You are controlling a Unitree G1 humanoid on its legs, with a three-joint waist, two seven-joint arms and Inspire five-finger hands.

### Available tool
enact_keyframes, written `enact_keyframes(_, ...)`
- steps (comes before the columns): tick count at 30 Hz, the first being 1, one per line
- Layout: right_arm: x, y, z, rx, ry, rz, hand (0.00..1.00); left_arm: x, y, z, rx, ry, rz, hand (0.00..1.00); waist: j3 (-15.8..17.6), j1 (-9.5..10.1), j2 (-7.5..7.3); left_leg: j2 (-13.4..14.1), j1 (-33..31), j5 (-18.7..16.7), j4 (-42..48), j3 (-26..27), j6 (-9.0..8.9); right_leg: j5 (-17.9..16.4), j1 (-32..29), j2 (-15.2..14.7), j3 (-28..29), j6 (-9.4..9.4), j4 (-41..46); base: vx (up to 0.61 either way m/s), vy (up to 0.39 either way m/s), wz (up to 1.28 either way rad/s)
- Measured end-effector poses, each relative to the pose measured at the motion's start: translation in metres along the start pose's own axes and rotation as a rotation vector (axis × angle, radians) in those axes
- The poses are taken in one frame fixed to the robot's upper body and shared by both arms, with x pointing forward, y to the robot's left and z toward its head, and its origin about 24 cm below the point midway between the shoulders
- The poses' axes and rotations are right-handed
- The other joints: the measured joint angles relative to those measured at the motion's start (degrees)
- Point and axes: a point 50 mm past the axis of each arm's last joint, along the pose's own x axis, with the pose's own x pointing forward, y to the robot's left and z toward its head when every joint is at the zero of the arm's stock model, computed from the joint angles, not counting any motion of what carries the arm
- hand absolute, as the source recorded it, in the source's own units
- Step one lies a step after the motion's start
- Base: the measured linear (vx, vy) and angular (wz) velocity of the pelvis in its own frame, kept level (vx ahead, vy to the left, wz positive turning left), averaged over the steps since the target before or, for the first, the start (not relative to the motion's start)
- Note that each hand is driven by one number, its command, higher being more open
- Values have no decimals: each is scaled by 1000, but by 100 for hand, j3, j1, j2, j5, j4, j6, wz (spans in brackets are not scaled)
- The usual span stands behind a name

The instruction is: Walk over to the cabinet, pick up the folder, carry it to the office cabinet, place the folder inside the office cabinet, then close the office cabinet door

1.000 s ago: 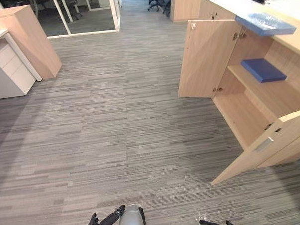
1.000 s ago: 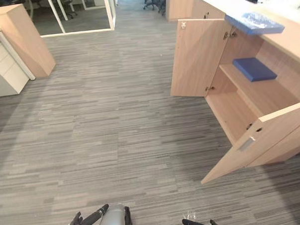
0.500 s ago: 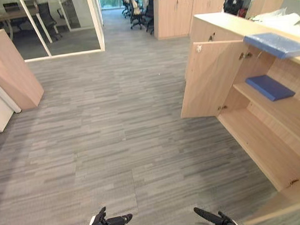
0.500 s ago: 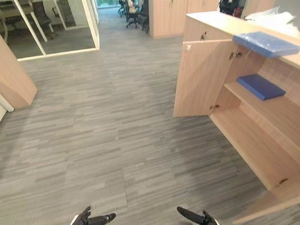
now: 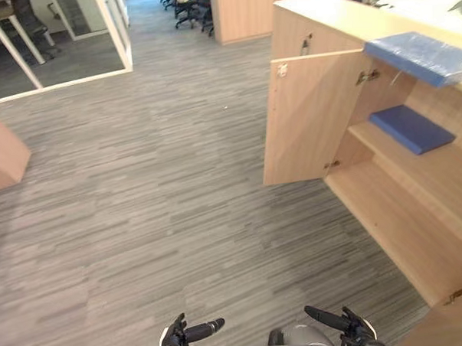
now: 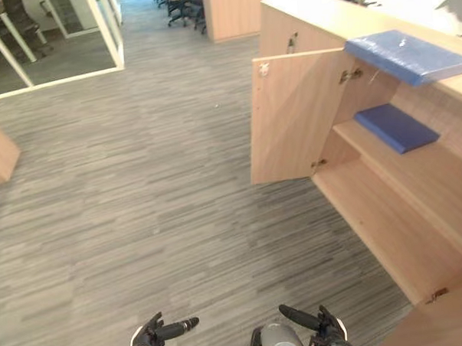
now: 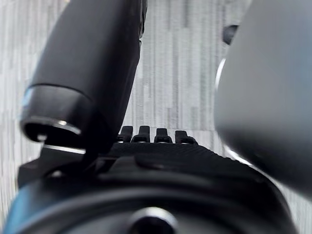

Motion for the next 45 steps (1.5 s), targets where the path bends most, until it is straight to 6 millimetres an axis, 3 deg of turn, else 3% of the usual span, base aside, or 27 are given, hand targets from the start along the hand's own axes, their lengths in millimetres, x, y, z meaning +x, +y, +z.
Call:
enact_keyframes(2,-3,0,-17,10,57,-7,100,-2,17,0,-123,-10,80,100,-31,99,-186,-82,-710,-59,1017,17,2,-188,591,190,457,-99,-318,453,-98,-93)
enact_keyframes(4,-7,-2,-30,12,102,-15,100,-2,24,4,-187,-36,118,100,-73,206,-343,-298,-1255,-183,817,107,9,-215,988,190,789,-16,-716,477,-63,-85)
enact_keyframes(6,-7,-4,-33,10,121,-22,100,-2,26,8,-220,-57,137,100,-55,292,-380,-514,-1713,-452,120,121,-31,-201,1329,158,1098,59,-997,558,8,-87)
enact_keyframes(8,-5,2,-30,10,126,-11,100,-3,29,5,-242,-48,169,100,15,383,-487,-1006,-1857,-633,-1822,-19,-58,-255,1772,-59,1471,255,-1269,615,112,-88)
enact_keyframes(10,-4,5,-27,8,110,-2,100,-4,28,3,-270,-43,190,100,13,491,-496,-1313,-1915,-392,-3256,-568,-20,-359,2000,-195,1648,475,-1349,472,179,-82)
enact_keyframes(11,-4,6,-26,6,102,0,100,-4,28,1,-273,-36,196,100,-4,548,-480,-1351,-1919,-253,-3577,-770,-9,-417,2066,-220,1703,576,-1350,742,328,-109)
enact_keyframes(12,-4,7,-26,4,92,2,100,-8,31,-10,-279,-8,218,100,-108,624,-425,-1387,-1929,478,-3649,-1051,-115,-545,2249,-294,1887,800,-1332,761,354,-93)
enact_keyframes(13,-5,16,-28,12,97,21,100,-9,39,-12,-285,-1,240,100,-196,632,-531,-1464,-1996,403,-3379,-937,-83,-565,2244,-456,1959,850,-1264,643,296,-92)
enact_keyframes(14,-6,25,-30,18,101,42,100,-9,43,-11,-287,-6,257,100,-336,612,-707,-1491,-2035,135,-3199,-793,-11,-512,2115,-576,2016,994,-1075,724,330,-73)
enact_keyframes(15,-7,39,-32,31,103,78,100,-9,46,-10,-306,-9,274,100,-397,659,-769,-1482,-2034,-154,-2944,-571,62,-439,1932,-735,2057,1101,-706,561,266,-77)
enact_keyframes(17,-8,48,-29,40,96,112,100,-8,47,-10,-341,-2,283,100,-456,781,-894,-1511,-1788,-335,-2824,-133,185,-326,1559,-1015,2102,970,215,451,246,-98)
enact_keyframes(19,-5,48,-15,41,41,114,100,-7,40,-10,-358,10,265,100,-378,791,-776,-1609,-1017,-534,-3124,264,347,392,734,-1393,1926,325,2340,425,331,-126)
enact_keyframes(20,-3,46,-7,41,9,112,100,-5,36,-9,-343,14,245,100,-340,717,-698,-1708,-454,-535,-3431,575,350,399,202,-1929,1365,273,3452,363,334,-101)
enact_keyframes(22,-2,44,0,54,-23,101,100,-4,33,-7,-316,11,221,100,-323,565,-614,-1743,56,-535,-3863,656,382,344,43,-2270,668,239,3674,278,207,-43)
enact_keyframes(23,-1,45,2,53,-34,100,100,-2,32,0,-257,-9,193,100,-335,459,-590,-1726,512,-525,-4416,692,420,224,-83,-2273,157,277,3317,193,80,-17)
enact_keyframes(24,-1,45,2,53,-36,102,100,-1,33,2,-247,-14,190,100,-335,447,-591,-1718,557,-527,-4495,696,422,191,-119,-2248,77,324,3206,234,32,-13)
enact_keyframes(26,-1,48,6,53,-48,109,100,1,26,8,-209,-26,153,100,-315,376,-590,-1641,701,-529,-4710,790,422,-31,-335,-2057,-380,683,1926,216,-76,-15)
enact_keyframes(27,-1,48,6,53,-51,108,100,1,24,7,-210,-20,150,100,-305,353,-580,-1618,734,-536,-4730,814,403,-35,-332,-2034,-507,717,1566,248,-166,-27)
enact_keyframes(28,-1,48,8,54,-59,110,100,1,22,2,-211,-3,148,100,-268,291,-563,-1536,817,-591,-4748,886,307,-8,-315,-1980,-704,751,883,162,-150,-38)
enact_keyframes(29,0,49,10,55,-64,111,100,0,20,-2,-215,11,155,100,-203,284,-563,-1449,951,-671,-4787,971,173,252,-304,-1951,-835,876,429,257,-255,-38)
enact_keyframes(33,2,37,12,37,-46,79,100,1,5,-3,-203,24,117,100,-23,249,-354,-947,1452,-605,-5258,1165,-235,225,-279,-1394,-875,863,656,204,-255,-37)
enact_keyframes(35,1,27,4,65,-13,42,100,2,-1,2,-191,15,100,100,8,234,-325,-859,1614,-575,-5439,1209,-285,120,-286,-1323,-1021,965,810,178,-214,-28)
enact_keyframes(39,-2,13,-10,153,30,-17,100,3,-2,6,-173,-1,88,100,-17,203,-426,-820,1883,-589,-5479,1191,-307,-525,-37,-1186,-1155,560,663,206,-199,-27)
enact_keyframes(42,-6,3,-25,175,68,-50,100,3,-2,5,-173,-3,79,100,-89,122,-411,-566,1612,-673,-4613,882,-425,-539,321,-921,-1222,554,231,241,-209,-2)
enact_keyframes(43,-8,-2,-31,177,84,-65,100,2,-1,3,-197,-3,85,100,-183,114,-357,-381,1261,-755,-3812,682,-436,-547,411,-757,-1197,548,48,282,-161,-27)
enact_keyframes(44,-10,-8,-34,178,92,-76,100,1,1,1,-242,-1,103,100,-237,124,-260,-112,655,-685,-2434,327,-338,-536,572,-489,-1112,504,-174,281,-126,-41)
enact_keyframes(45,-10,-9,-35,179,93,-79,100,0,3,-1,-256,5,113,100,-250,129,-192,-13,397,-529,-1820,149,-249,-525,650,-367,-1036,427,-240,304,-46,-72)
